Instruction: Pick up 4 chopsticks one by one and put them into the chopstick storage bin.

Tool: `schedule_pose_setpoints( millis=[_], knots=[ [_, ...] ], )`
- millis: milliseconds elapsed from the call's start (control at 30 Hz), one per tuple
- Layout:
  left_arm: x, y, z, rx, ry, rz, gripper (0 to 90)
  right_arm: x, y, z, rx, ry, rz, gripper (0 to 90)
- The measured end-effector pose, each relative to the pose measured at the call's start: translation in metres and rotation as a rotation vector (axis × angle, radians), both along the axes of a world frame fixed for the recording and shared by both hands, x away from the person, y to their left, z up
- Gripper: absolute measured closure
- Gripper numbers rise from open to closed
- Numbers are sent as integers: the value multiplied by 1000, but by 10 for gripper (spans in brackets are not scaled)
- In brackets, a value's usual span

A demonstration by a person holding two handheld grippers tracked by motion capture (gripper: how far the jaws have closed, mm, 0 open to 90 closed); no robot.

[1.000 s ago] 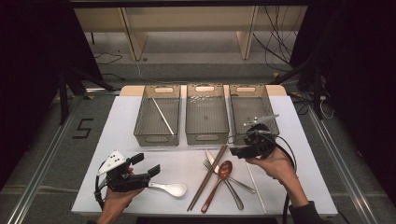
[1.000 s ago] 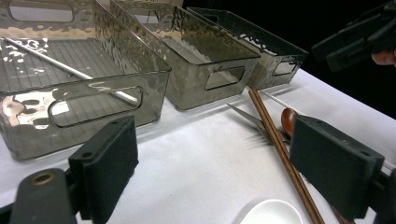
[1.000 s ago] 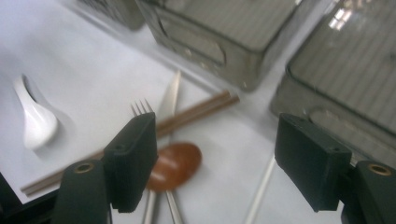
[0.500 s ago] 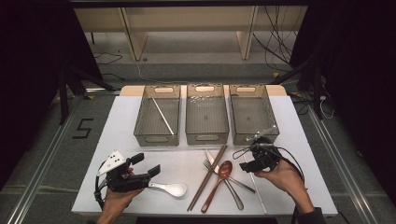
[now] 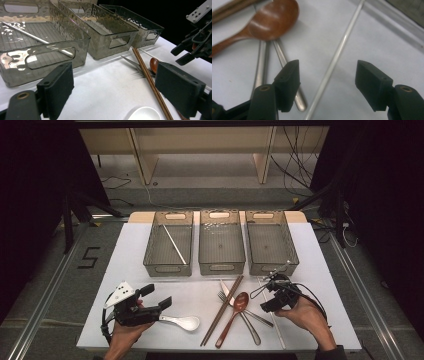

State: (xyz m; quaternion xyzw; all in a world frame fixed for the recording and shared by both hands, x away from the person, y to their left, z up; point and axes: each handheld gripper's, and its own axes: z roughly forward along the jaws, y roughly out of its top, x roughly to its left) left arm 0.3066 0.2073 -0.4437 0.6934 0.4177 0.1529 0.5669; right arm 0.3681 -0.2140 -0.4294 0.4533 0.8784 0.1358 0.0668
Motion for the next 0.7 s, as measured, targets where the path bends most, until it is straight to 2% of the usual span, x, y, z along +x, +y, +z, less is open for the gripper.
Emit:
schedule_pose_setpoints(
  millis=[200, 500, 700],
  knots=[
    [0, 0, 0, -1, 0, 0, 148, -1, -2, -8, -45, 38, 2, 455],
    [0, 0, 0, 2, -1, 1, 148, -3, -1, -12, -68, 72, 26, 600],
    [0, 0, 0, 3, -3, 0, 148, -4, 0, -17, -77, 95, 36, 646]
  ],
)
